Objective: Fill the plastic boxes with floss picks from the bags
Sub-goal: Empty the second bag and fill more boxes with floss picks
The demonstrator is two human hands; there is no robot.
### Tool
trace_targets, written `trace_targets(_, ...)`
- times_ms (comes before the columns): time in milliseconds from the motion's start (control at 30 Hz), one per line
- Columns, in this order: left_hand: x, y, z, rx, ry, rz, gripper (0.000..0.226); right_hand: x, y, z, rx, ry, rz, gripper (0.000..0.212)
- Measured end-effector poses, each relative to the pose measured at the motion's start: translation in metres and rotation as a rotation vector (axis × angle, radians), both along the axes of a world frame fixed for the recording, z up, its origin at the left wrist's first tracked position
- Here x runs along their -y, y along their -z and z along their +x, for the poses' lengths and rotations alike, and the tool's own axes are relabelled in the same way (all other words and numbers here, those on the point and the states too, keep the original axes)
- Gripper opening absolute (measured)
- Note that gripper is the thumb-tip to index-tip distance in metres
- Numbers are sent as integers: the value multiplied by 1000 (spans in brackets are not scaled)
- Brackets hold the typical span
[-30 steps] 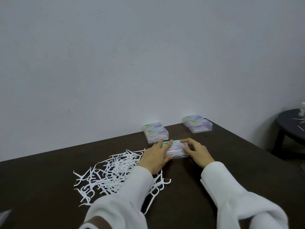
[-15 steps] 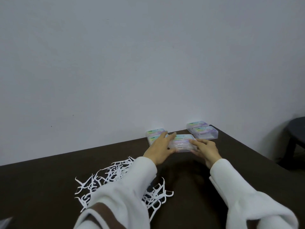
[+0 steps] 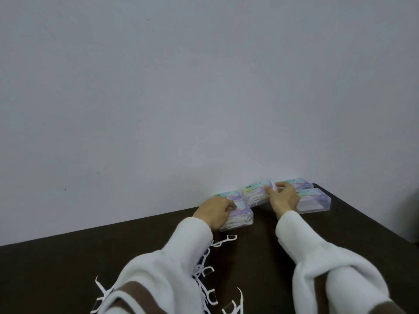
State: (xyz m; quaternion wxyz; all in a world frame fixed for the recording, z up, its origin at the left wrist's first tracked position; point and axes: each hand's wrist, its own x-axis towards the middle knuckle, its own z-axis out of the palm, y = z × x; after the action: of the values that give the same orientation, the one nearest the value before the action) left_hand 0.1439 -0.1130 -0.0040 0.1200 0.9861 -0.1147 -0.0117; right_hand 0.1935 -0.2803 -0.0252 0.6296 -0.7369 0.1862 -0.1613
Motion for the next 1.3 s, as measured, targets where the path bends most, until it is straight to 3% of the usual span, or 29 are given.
trace_targets(533,7,-4,27,160,2,38,25,-2,20,22,3,-178,-702,26)
trace_targets(733,14,1,25,228,-20,69,26,9,19,13,138,-133,-929,29)
trace_targets(967,27,11,13,289,-20,98,30,49,25,-8,-89,-93,-1197,44)
trace_targets(1133,41,13,-7,265,-5,-13,30,54,21,-42,-98,-195,-1289,41)
trace_targets(1300,45,12,-35,243,21,-57,31,44,5,-91,44,-220,-1228,47)
